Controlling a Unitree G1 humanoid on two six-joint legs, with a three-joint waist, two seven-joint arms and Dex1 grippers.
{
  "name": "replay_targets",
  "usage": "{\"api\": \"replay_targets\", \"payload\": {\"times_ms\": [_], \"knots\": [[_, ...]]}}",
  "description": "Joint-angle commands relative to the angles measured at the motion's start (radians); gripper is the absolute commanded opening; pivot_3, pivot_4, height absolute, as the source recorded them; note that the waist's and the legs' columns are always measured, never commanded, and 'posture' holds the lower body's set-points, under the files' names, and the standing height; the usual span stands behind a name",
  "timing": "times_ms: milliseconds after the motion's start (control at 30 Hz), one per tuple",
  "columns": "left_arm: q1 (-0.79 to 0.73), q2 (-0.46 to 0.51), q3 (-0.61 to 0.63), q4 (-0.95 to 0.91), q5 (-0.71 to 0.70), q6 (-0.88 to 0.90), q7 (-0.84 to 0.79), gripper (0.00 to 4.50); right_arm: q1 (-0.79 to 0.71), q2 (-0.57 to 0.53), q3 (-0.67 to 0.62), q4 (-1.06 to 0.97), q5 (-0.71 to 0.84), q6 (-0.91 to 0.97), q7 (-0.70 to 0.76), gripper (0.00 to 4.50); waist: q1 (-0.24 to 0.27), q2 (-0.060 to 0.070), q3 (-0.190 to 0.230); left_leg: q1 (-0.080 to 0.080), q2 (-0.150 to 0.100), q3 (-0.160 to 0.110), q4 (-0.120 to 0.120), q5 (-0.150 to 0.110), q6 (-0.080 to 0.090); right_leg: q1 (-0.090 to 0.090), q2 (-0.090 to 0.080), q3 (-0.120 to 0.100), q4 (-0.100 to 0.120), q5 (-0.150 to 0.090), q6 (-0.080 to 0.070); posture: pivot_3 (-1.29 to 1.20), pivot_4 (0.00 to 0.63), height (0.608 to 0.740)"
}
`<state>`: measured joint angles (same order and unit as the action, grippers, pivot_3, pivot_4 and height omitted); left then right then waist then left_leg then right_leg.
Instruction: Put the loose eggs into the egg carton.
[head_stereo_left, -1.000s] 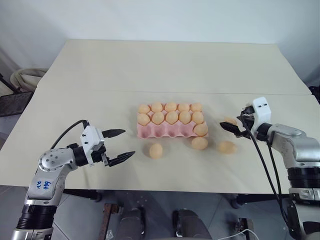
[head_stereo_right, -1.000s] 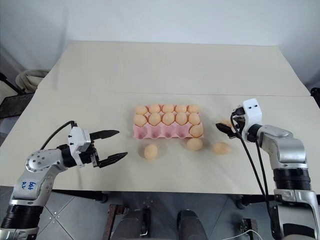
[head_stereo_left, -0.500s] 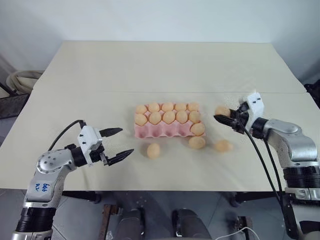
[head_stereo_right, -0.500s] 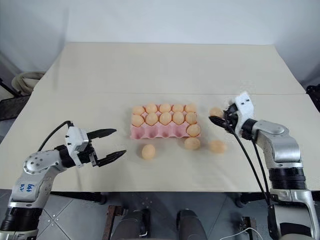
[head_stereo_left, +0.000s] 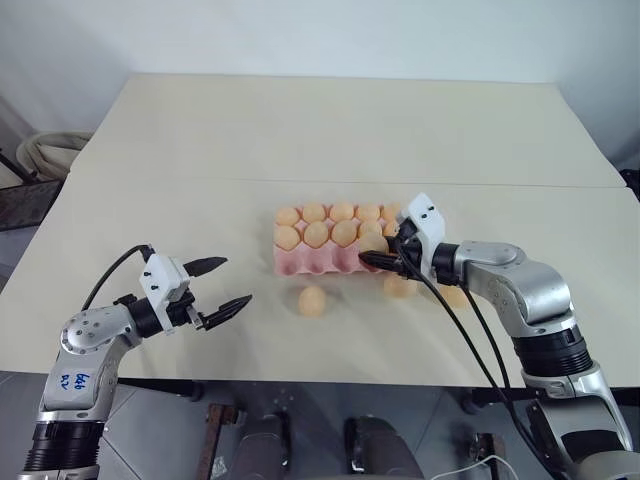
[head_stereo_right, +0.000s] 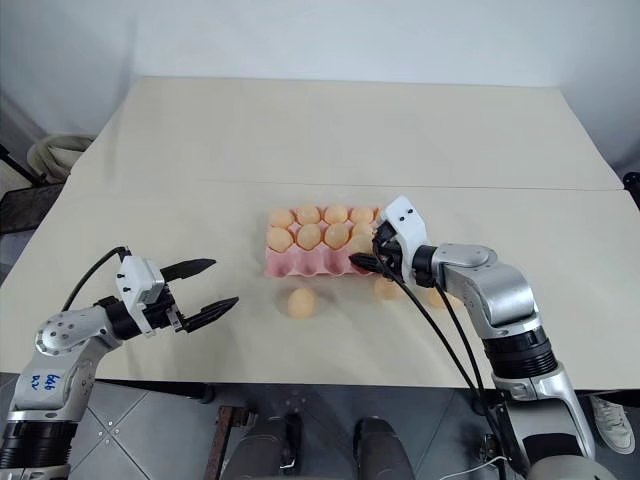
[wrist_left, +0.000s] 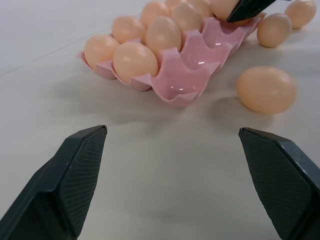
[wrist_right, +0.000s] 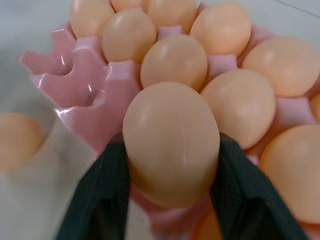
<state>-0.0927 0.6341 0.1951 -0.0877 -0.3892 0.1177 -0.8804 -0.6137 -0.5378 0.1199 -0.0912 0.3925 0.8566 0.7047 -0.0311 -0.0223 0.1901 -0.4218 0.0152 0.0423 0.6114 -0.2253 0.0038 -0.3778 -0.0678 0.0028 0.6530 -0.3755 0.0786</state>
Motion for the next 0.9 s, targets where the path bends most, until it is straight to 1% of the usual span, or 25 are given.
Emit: {"api": "replay_targets", "payload": {"times_ms": [33, 100, 133, 233, 367, 467, 533, 633, 700, 733, 800, 900], "knots": [[0.003, -0.003, 0.010, -0.041, -0.010, -0.014, 0.004, 4.50, 0.005, -0.033, -0.065, -0.074, 0.050, -0.011, 0.050, 3.45, 0.000, 0.000, 0.000, 0.000, 0.000, 0.000, 0.000, 0.000, 0.000, 0.000, 0.000, 0.000, 0.000, 0.000, 0.000, 0.00, 0.150, 0.740], [-0.004, -0.003, 0.005, -0.038, -0.010, -0.014, 0.001, 4.50, 0.045, -0.065, -0.109, -0.135, 0.099, -0.033, 0.107, 4.25, 0.002, 0.000, 0.000, 0.000, 0.000, 0.000, 0.000, 0.000, 0.000, 0.000, 0.000, 0.000, 0.000, 0.000, 0.000, 0.00, 0.150, 0.740], [-0.010, -0.004, 0.001, -0.036, -0.010, -0.014, -0.002, 4.50, 0.076, -0.089, -0.136, -0.164, 0.119, -0.040, 0.132, 4.48, 0.004, 0.000, 0.000, 0.000, 0.000, 0.000, 0.000, 0.000, 0.001, 0.001, 0.000, 0.000, 0.000, 0.000, 0.000, 0.00, 0.150, 0.740], [-0.036, -0.009, -0.015, -0.027, -0.011, -0.012, -0.011, 4.50, 0.219, -0.164, -0.236, -0.207, 0.124, -0.126, 0.187, 4.48, 0.009, 0.000, 0.000, 0.000, 0.000, -0.001, 0.001, 0.000, 0.001, 0.003, 0.000, -0.001, -0.001, 0.000, 0.000, 0.00, 0.150, 0.740], [-0.081, -0.016, -0.043, -0.004, -0.011, -0.013, -0.031, 4.50, 0.438, -0.217, -0.413, -0.181, 0.112, -0.304, 0.249, 4.48, 0.009, 0.000, 0.000, 0.000, -0.001, -0.001, 0.001, 0.000, 0.002, 0.004, 0.000, -0.001, -0.002, 0.001, 0.001, 0.00, 0.150, 0.740], [-0.116, -0.023, -0.064, 0.022, -0.009, -0.015, -0.053, 4.50, 0.591, -0.209, -0.557, -0.157, 0.132, -0.424, 0.297, 4.48, 0.008, 0.000, 0.000, 0.002, -0.001, -0.001, 0.002, 0.001, 0.002, 0.005, 0.001, -0.001, 0.000, 0.001, 0.002, 0.00, 0.150, 0.740], [-0.140, -0.027, -0.074, 0.043, -0.016, -0.010, -0.074, 4.50, 0.671, -0.209, -0.617, -0.116, 0.129, -0.466, 0.315, 4.48, 0.004, 0.000, 0.000, 0.002, -0.001, -0.001, 0.002, 0.002, 0.002, 0.005, 0.002, -0.001, 0.001, 0.001, 0.002, 0.00, 0.150, 0.740], [-0.178, -0.030, -0.088, 0.076, -0.018, -0.002, -0.096, 4.50, 0.751, -0.204, -0.643, -0.052, 0.092, -0.551, 0.324, 4.48, -0.002, -0.001, 0.000, 0.007, -0.001, 0.000, 0.002, 0.003, 0.001, 0.009, 0.003, 0.001, 0.002, 0.001, 0.002, 0.00, 0.150, 0.740], [-0.196, -0.031, -0.090, 0.091, -0.021, 0.005, -0.102, 4.50, 0.773, -0.202, -0.634, -0.034, 0.079, -0.586, 0.326, 4.48, -0.002, -0.001, 0.000, 0.017, 0.000, 0.001, 0.001, 0.002, 0.000, 0.018, 0.004, 0.002, 0.000, 0.001, 0.002, 0.00, 0.150, 0.740], [-0.203, -0.031, -0.090, 0.097, -0.020, 0.006, -0.105, 4.50, 0.777, -0.200, -0.625, -0.029, 0.074, -0.603, 0.325, 4.48, -0.002, -0.001, 0.000, 0.020, 0.001, 0.001, 0.001, 0.002, -0.001, 0.021, 0.004, 0.002, 0.000, 0.001, 0.001, 0.00, 0.150, 0.740], [-0.210, -0.029, -0.090, 0.104, -0.012, -0.003, -0.106, 4.50, 0.771, -0.197, -0.604, -0.024, 0.061, -0.633, 0.318, 4.48, -0.002, -0.001, 0.000, 0.020, 0.001, 0.001, 0.001, 0.000, -0.005, 0.021, 0.004, 0.003, 0.000, 0.002, 0.000, 0.00, 0.150, 0.740], [-0.210, -0.023, -0.085, 0.105, -0.004, -0.014, -0.107, 4.50, 0.743, -0.204, -0.570, -0.023, 0.044, -0.657, 0.312, 4.48, 0.001, -0.001, 0.000, 0.019, 0.001, 0.001, 0.001, 0.000, -0.005, 0.021, 0.004, 0.003, 0.000, 0.002, 0.000, 0.00, 0.150, 0.740]]}}
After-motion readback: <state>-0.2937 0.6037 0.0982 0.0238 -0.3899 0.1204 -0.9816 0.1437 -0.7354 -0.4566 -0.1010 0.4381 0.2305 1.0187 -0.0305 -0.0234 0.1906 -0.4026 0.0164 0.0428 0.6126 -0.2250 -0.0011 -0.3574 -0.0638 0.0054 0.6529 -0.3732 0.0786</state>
